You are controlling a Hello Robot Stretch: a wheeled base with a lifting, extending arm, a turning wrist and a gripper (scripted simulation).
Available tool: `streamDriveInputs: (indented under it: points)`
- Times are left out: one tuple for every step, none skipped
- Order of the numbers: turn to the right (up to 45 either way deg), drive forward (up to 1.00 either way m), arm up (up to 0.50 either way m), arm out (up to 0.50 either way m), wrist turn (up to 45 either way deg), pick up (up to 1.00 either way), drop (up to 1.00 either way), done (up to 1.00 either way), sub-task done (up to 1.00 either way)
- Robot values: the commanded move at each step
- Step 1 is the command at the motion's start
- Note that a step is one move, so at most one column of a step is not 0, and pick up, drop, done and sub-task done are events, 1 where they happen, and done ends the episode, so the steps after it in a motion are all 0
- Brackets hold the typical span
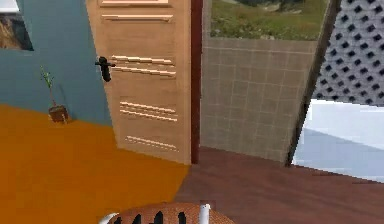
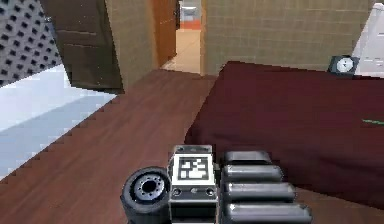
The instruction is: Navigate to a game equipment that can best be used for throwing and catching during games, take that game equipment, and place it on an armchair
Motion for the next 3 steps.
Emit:
streamDriveInputs:
  points:
    - [15.0, 0.00, 0.00, 0.00, 0.0, 0.00, 0.00, 0.00, 0.00]
    - [3.0, 0.00, 0.00, 0.00, 0.0, 0.00, 0.00, 0.00, 0.00]
    - [-45.0, 0.00, 0.00, 0.00, 0.0, 0.00, 0.00, 0.00, 0.00]
